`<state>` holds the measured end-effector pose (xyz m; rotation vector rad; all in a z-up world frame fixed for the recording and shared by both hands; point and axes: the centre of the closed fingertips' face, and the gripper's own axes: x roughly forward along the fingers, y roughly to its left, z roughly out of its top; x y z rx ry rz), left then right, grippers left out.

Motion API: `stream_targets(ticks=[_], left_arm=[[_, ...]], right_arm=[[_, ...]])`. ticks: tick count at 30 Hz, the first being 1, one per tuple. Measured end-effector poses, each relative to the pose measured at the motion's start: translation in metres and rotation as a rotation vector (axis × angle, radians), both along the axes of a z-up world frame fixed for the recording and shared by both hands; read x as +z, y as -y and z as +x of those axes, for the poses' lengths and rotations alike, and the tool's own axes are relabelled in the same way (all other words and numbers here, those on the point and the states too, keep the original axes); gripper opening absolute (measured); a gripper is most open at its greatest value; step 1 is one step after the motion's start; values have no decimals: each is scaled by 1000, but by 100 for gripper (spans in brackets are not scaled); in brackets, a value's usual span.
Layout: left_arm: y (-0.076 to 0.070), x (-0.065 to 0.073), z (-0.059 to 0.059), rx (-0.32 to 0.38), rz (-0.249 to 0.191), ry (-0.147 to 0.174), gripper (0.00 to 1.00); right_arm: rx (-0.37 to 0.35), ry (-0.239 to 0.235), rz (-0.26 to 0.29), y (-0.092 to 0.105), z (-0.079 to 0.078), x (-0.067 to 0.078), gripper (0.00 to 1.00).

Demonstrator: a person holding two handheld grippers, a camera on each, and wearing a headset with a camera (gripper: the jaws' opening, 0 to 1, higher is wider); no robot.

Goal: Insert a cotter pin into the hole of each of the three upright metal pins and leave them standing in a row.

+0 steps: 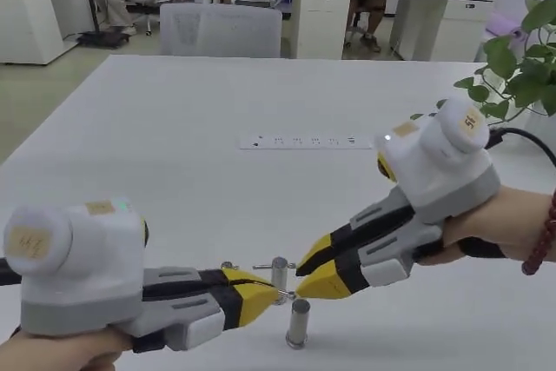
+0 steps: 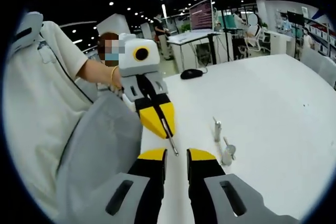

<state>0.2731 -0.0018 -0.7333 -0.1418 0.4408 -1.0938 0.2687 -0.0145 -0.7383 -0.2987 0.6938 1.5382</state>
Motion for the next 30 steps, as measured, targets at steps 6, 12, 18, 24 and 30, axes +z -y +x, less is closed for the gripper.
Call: stream_targets(ticks=[6,12,18,24,30], left_arm=[[4,5,-4,-43,-16,30,0],[7,9,-8,-74,-27,51,0],[10,12,-14,-109,-35,76,0],[12,13,-17,-137,-28,96,0],[15,15,-20,-155,-26,118,0]], right_arm=[[57,-25,-14,1,-7,-3,16],[93,-44,-17,2,-12,-5,16],[125,-62,-12,2,-17,-4,13],[150,-77,-9,2,-21,-3,10],[179,-85,-3,2,-26,-3,8]])
